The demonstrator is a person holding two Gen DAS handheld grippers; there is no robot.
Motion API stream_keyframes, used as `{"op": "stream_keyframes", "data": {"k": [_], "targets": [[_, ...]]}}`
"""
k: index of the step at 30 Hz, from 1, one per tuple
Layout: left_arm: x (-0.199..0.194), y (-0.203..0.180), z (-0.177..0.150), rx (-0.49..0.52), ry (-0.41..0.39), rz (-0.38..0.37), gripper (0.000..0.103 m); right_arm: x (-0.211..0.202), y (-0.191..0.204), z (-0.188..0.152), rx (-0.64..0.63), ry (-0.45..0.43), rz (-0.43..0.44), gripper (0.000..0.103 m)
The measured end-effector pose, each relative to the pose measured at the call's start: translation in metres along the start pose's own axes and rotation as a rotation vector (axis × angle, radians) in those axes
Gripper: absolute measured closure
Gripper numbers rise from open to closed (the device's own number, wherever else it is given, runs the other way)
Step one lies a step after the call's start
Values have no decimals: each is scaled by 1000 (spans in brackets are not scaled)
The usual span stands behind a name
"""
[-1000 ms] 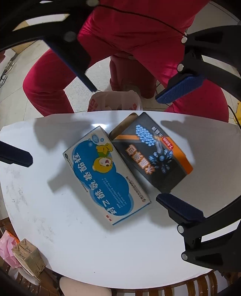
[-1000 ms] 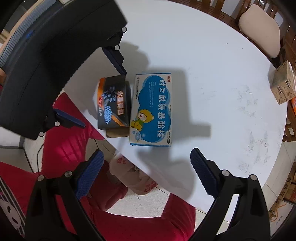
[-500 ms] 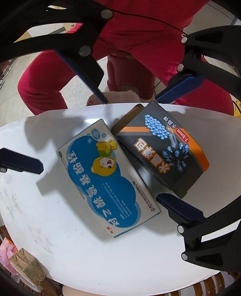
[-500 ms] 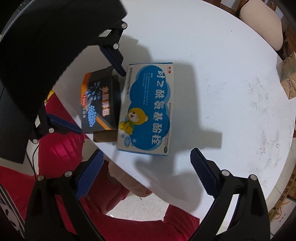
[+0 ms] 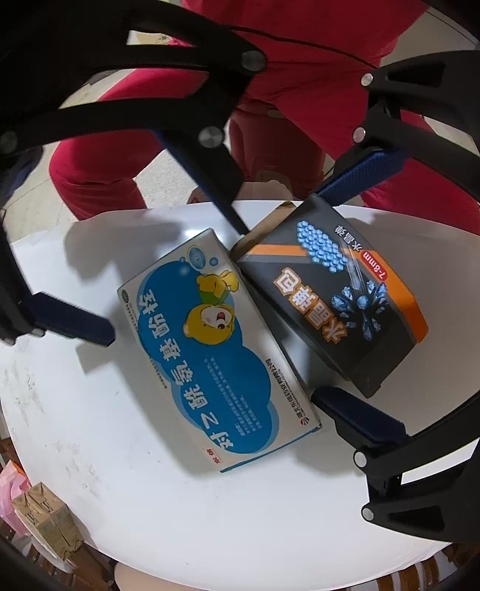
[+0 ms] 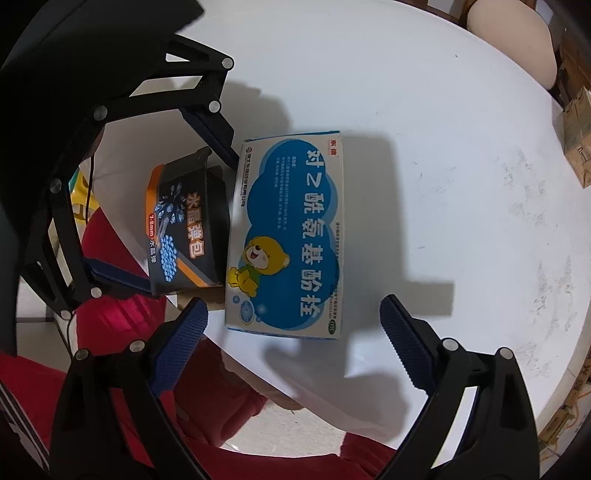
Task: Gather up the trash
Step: 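Grasp the black water-bead box with the left gripper while the right gripper grasps the blue medicine box, then lift the black box and blue medicine box and carry them down to the white bag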
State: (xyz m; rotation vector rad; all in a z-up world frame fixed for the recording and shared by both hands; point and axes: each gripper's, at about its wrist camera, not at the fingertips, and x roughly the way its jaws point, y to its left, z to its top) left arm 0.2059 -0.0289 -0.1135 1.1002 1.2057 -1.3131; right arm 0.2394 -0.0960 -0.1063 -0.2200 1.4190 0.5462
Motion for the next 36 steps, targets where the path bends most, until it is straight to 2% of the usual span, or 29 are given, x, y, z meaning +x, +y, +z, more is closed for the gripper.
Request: {"op": "stream_keyframes", "data": {"k": [3, 5, 8, 10, 15, 19, 23, 28, 33, 36], "targets": [[0, -2, -4, -15, -26, 17, 8, 1, -8, 6, 8, -21, -18, 12], [0, -2, -6, -25, -37, 28, 8, -1, -7, 8, 12, -31, -45, 17], [0, -2, -6, -43, -40, 46, 9, -3, -7, 10, 15, -33, -74, 26], [-1, -3, -4, -49, -42, 64, 14, -3, -8, 8, 15, -35, -94, 40], [-5, -4, -1, -85, -52, 90, 22, -4, -13, 6, 35, -37, -80, 40], [-5, -3, -2, -159, -62, 99, 22, -7, -18, 7, 65, -40, -53, 41], [-9, 8, -11, -284, -98, 130, 22, -8, -32, -1, 105, -53, -61, 41], [-17, 32, -25, -475, -141, 235, 22, -19, -46, -7, 165, -93, -80, 41], [-24, 40, -31, -583, -169, 306, 22, -24, -51, -10, 177, -127, -100, 41], [-19, 34, -31, -632, -175, 322, 22, -20, -46, -10, 185, -138, -106, 41]]}}
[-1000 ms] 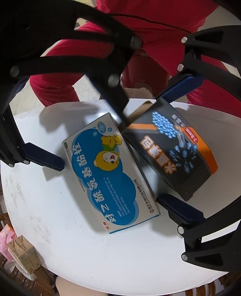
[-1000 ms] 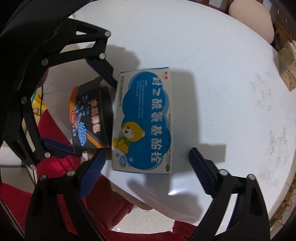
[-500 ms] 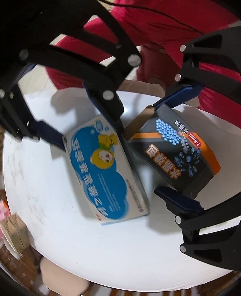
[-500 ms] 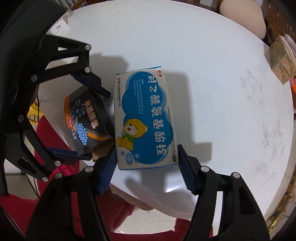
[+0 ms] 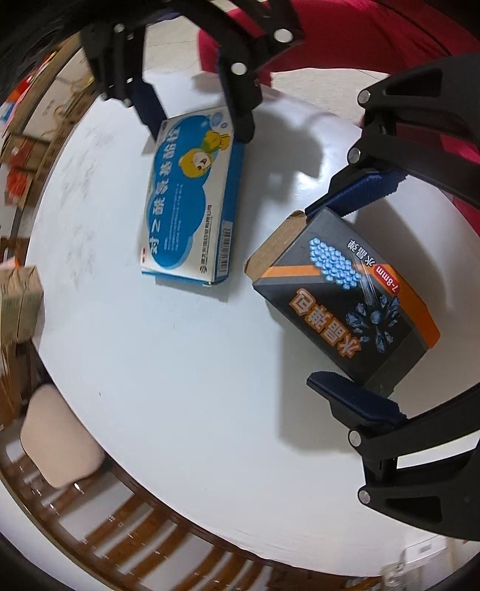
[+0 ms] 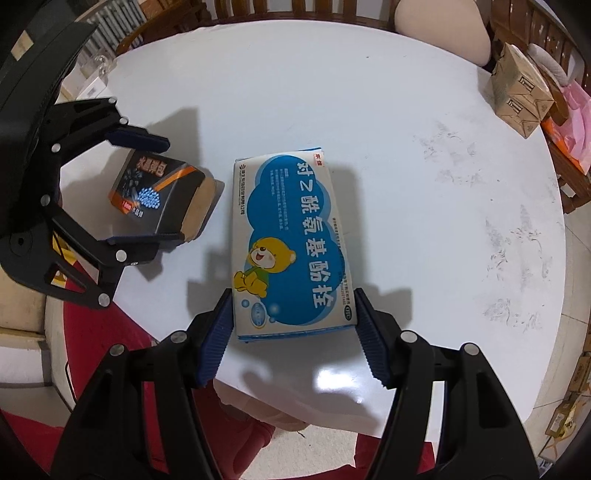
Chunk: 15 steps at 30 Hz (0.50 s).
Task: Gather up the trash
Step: 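Lift the black box and blue medicine box and carry them down to the white bag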
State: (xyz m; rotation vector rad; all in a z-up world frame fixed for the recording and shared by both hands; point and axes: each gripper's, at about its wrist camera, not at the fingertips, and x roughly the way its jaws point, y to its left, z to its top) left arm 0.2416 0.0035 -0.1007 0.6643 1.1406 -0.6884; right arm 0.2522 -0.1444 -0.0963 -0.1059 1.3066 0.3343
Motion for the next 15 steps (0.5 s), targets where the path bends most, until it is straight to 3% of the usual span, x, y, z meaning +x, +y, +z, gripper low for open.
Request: {"op": "stream_keyframes", "data": {"k": [7, 15], "targets": [[5, 3, 7, -128, 13, 53, 22, -1, 25, -22, -4, -58, -25, 41], [-24, -6, 7, -206, -52, 76, 22, -28, 35, -50, -6, -159, -54, 41]]}}
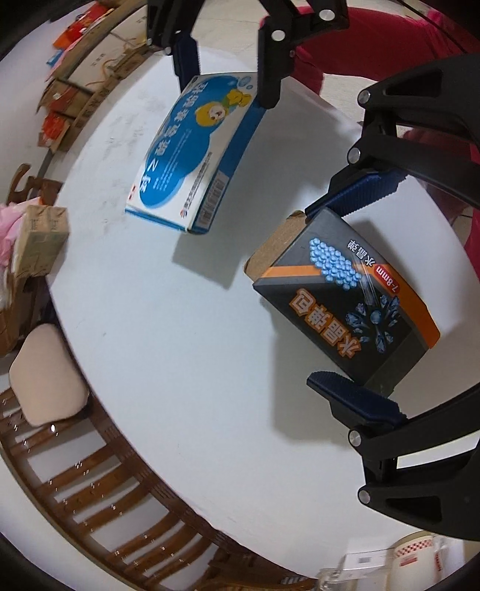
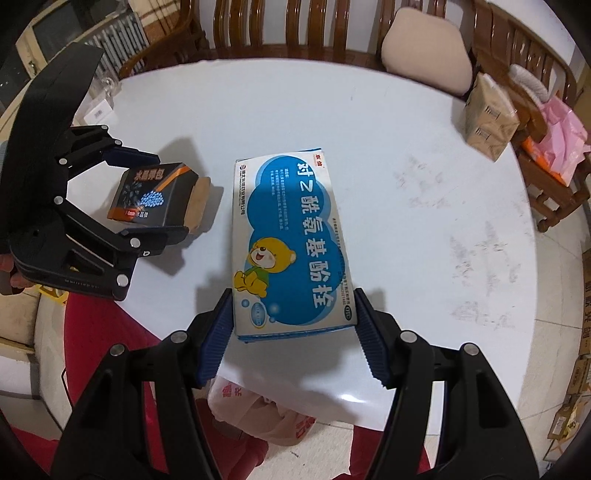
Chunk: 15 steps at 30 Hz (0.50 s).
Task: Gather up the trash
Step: 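Lift the black box and blue medicine box and carry them down to the white bag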
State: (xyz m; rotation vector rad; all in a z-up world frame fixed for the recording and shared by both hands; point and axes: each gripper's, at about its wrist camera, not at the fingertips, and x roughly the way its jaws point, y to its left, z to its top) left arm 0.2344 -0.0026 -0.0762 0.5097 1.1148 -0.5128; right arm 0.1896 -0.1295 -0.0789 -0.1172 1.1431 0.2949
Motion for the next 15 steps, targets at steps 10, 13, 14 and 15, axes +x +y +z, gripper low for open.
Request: {"op": "stream_keyframes", "data": {"k": [10, 13, 14, 15], "targets": [[-59, -21, -29, -103, -119, 76, 22, -93, 27, -28, -33, -184, -51, 41], [-73, -32, -40, -143, -142, 84, 22, -117, 37, -44, -43, -220, -54, 41], [-80, -38, -45, -156, -157, 95, 22, -119, 38, -48, -45, -226, -53, 41], [-83, -41, -48, -166, -162, 101, 22, -124, 40, -52, -46, -232, -49, 41]]}}
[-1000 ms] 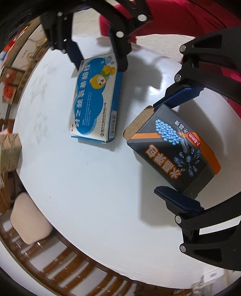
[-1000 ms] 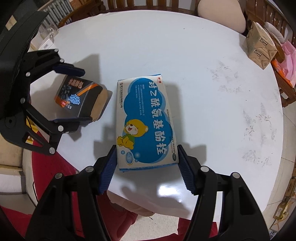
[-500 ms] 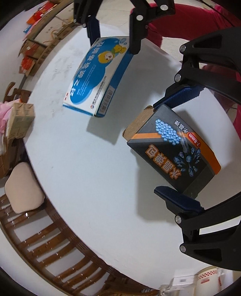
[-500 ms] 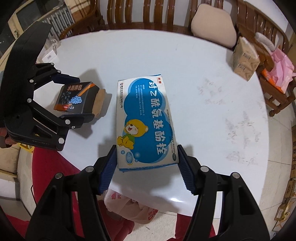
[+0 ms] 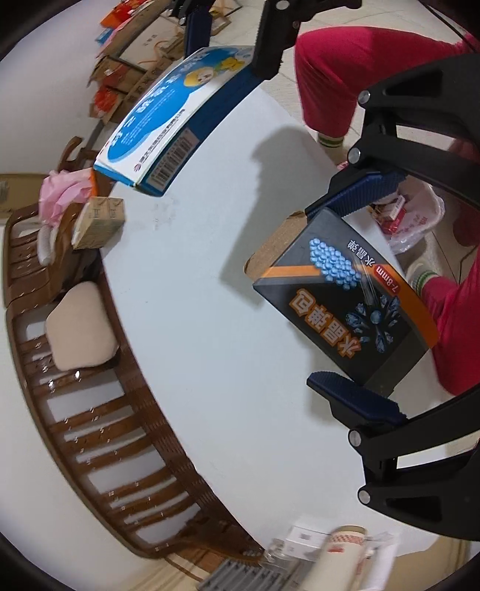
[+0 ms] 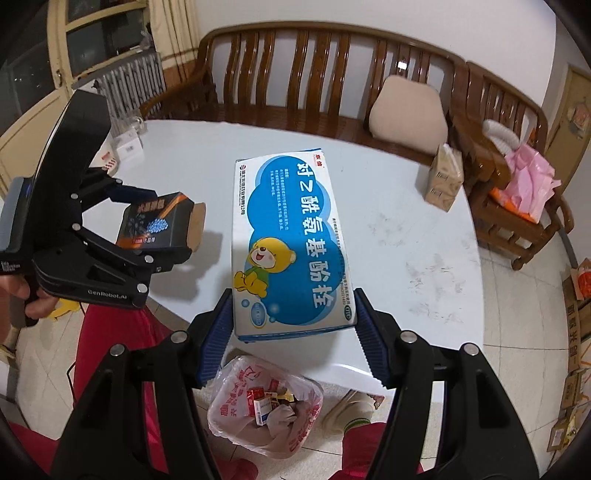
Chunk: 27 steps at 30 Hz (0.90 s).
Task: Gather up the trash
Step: 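Lift the black box and blue medicine box and carry them down to the white bag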
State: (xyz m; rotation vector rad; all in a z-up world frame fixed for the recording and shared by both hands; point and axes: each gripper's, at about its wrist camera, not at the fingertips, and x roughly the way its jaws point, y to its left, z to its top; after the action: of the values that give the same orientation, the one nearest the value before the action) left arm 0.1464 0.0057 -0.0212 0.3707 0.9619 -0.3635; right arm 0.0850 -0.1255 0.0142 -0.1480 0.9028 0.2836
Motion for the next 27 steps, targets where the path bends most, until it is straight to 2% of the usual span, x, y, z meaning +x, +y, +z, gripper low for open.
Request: {"op": "stream_keyframes", "data": {"k": [6, 16, 27], "targets": [[-21, -15, -22, -50, -17, -12, 22, -26, 8, -22, -1, -24, 4, 41], [-44, -44, -56, -55, -31, -28, 22, -46, 23, -50, -12, -42, 6, 41], [-40, -61, -95, -85, -5, -83, 22, -51, 38, -93, -1, -11, 20, 41]]}}
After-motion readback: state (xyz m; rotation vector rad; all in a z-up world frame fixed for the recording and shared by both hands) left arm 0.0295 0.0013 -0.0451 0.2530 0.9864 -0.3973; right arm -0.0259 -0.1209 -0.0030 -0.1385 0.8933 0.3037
